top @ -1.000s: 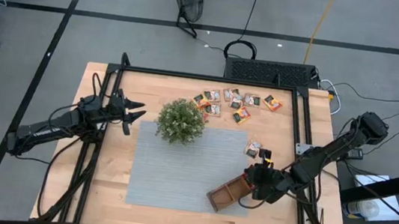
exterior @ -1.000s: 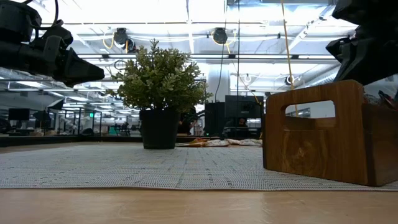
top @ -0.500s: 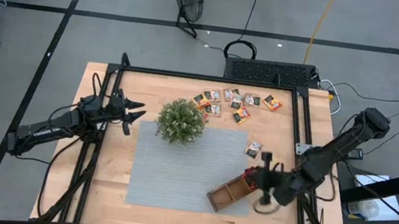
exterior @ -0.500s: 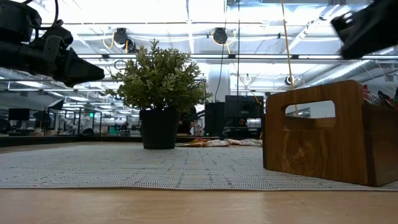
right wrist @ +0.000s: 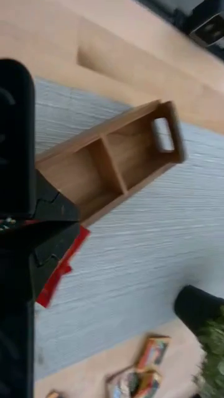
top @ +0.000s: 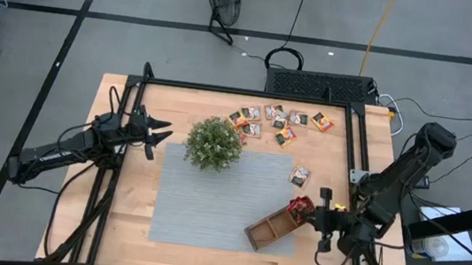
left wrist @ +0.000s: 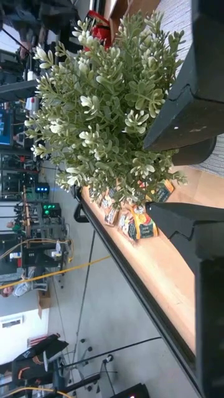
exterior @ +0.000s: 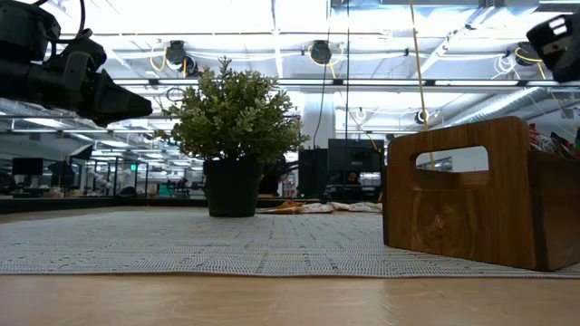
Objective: Pick & Place Tea
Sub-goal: Adjust the strawberry tea sachets, then put the apple tea sachet into the brown organizer
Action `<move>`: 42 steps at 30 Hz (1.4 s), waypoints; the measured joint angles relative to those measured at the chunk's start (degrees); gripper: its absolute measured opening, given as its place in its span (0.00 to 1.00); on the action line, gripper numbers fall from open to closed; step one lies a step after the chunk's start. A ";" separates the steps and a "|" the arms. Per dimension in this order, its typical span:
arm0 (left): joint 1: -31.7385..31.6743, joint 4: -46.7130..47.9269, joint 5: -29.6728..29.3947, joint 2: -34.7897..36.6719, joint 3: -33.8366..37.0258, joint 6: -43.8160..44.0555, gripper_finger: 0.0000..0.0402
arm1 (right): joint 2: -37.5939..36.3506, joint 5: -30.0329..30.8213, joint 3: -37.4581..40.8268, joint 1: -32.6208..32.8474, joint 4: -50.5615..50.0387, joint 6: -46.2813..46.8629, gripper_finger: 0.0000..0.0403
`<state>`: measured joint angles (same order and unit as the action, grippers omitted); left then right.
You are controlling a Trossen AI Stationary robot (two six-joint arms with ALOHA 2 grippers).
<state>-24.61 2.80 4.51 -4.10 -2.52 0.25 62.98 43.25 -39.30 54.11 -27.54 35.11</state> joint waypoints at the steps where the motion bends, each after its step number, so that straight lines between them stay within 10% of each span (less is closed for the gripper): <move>1: 0.00 0.01 -0.01 0.00 0.02 0.00 0.37 | 0.17 -0.70 0.65 -0.11 0.47 0.06 0.00; 18: -0.01 0.01 0.00 -0.01 0.00 0.00 0.37 | 0.16 -2.82 5.95 -0.16 3.24 5.48 0.00; 32: -0.01 0.01 0.00 -0.02 0.00 0.00 0.37 | -3.71 3.26 5.95 -1.30 23.41 -17.06 0.00; 35: -0.01 0.01 0.00 0.00 0.00 0.00 0.37 | -6.46 7.50 5.17 -5.55 18.97 -16.74 0.00; 42: -0.01 0.01 0.00 -0.01 0.02 0.00 0.37 | -8.57 -10.48 -7.81 -31.45 -12.87 -6.60 0.00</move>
<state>-24.62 2.81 4.51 -4.11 -2.51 0.25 54.41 32.77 -47.10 22.66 -40.41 28.52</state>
